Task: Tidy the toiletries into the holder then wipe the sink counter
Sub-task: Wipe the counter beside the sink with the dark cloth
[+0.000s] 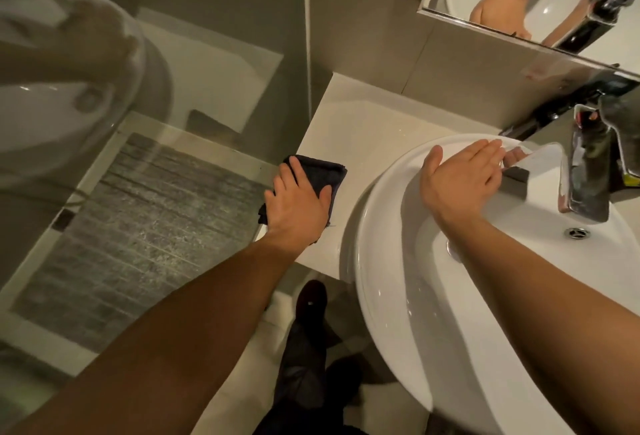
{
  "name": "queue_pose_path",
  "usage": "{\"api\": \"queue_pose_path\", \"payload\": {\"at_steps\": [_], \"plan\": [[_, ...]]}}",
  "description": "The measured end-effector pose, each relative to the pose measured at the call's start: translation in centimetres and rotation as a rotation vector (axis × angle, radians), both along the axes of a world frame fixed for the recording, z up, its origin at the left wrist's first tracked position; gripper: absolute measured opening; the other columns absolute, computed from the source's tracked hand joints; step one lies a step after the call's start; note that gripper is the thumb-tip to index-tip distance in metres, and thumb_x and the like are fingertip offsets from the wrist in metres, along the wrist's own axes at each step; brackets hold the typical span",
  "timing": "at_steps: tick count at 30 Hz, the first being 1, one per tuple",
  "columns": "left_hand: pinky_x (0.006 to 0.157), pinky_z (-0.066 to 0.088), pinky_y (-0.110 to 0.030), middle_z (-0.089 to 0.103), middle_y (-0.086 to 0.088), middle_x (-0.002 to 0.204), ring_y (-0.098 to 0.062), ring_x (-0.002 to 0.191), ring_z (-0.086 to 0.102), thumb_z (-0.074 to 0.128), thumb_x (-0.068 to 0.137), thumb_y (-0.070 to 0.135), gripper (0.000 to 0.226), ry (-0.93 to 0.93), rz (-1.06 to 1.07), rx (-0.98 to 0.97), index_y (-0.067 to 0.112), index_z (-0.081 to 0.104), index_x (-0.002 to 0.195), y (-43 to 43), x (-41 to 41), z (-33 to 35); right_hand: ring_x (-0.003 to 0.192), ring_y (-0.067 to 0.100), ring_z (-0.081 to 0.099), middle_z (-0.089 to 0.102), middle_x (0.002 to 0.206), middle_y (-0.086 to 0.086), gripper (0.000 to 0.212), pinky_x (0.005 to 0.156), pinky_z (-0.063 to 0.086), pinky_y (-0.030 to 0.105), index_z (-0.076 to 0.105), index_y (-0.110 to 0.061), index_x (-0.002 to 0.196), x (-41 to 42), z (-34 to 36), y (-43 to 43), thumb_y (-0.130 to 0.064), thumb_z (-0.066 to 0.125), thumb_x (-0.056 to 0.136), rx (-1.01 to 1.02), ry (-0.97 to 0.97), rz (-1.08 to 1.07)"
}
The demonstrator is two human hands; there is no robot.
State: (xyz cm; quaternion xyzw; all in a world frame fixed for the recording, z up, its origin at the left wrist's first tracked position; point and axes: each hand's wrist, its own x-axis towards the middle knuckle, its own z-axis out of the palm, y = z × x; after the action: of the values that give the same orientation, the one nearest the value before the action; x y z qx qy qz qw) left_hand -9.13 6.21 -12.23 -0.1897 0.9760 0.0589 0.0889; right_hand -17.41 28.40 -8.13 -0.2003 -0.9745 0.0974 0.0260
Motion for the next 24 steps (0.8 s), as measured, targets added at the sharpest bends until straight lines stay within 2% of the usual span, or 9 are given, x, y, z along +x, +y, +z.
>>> {"api": "queue_pose_path", "payload": {"at_steps": [6, 12, 16, 18, 20, 24], "plan": [[0.098, 0.044, -0.051, 0.047, -0.021, 0.142, -0.035, 0.123, 0.05, 0.033, 0.097, 0.058, 0.085, 0.024, 0.038, 0.026, -0.002, 0.016, 0.155, -1.1, 4.7, 0.3, 0.156, 0.035, 0.006, 0.007, 0.167, 0.024, 0.087, 0.125, 0.01, 0.047, 0.011, 0.007, 0.157, -0.1, -0.1, 0.0, -0.055, 0.025, 0.098, 0.0, -0.017, -0.004], [0.105, 0.044, -0.046, 0.05, -0.019, 0.138, -0.032, 0.125, 0.051, 0.039, 0.099, 0.05, 0.075, -0.012, 0.107, 0.119, 0.0, 0.023, 0.152, -2.4, 8.7, 1.0, 0.156, 0.035, 0.005, 0.006, 0.167, 0.025, 0.087, 0.125, 0.009, 0.047, 0.009, 0.007, 0.157, 0.0, 0.1, 0.0, -0.055, 0.023, 0.098, 0.003, -0.031, 0.003], [0.091, 0.05, -0.041, 0.061, -0.014, 0.121, -0.027, 0.109, 0.06, 0.034, 0.103, 0.043, 0.049, -0.086, 0.069, 0.093, 0.006, 0.048, 0.133, -4.4, 10.5, 2.5, 0.156, 0.036, 0.005, 0.007, 0.167, 0.026, 0.087, 0.125, 0.01, 0.048, 0.01, 0.008, 0.157, 0.0, 0.1, 0.1, -0.055, 0.022, 0.098, 0.001, -0.027, 0.006], [0.085, 0.053, -0.041, 0.064, -0.011, 0.113, -0.026, 0.1, 0.064, 0.029, 0.105, 0.041, 0.044, -0.137, 0.094, 0.133, 0.009, 0.056, 0.121, -5.4, 11.2, 3.6, 0.156, 0.036, 0.005, 0.007, 0.167, 0.026, 0.088, 0.125, 0.01, 0.048, 0.01, 0.009, 0.156, 0.1, 0.1, 0.1, -0.055, 0.022, 0.098, 0.0, -0.03, 0.006], [0.085, 0.053, -0.041, 0.065, -0.01, 0.109, -0.026, 0.096, 0.065, 0.027, 0.106, 0.041, 0.044, -0.136, 0.145, 0.19, 0.011, 0.057, 0.115, -5.8, 11.5, 4.8, 0.156, 0.036, 0.005, 0.007, 0.167, 0.026, 0.087, 0.125, 0.01, 0.048, 0.01, 0.009, 0.156, 0.1, 0.3, 0.0, -0.054, 0.023, 0.098, -0.004, -0.031, 0.008], [0.082, 0.048, -0.041, 0.064, -0.01, 0.107, -0.028, 0.096, 0.063, 0.027, 0.106, 0.041, 0.045, 0.003, 0.149, 0.273, 0.01, 0.057, 0.115, -5.0, 10.3, 7.7, 0.156, 0.036, 0.004, 0.006, 0.167, 0.027, 0.086, 0.125, 0.01, 0.048, 0.008, 0.009, 0.156, 0.3, 0.7, 0.0, -0.053, 0.025, 0.1, -0.015, -0.063, 0.022]]}}
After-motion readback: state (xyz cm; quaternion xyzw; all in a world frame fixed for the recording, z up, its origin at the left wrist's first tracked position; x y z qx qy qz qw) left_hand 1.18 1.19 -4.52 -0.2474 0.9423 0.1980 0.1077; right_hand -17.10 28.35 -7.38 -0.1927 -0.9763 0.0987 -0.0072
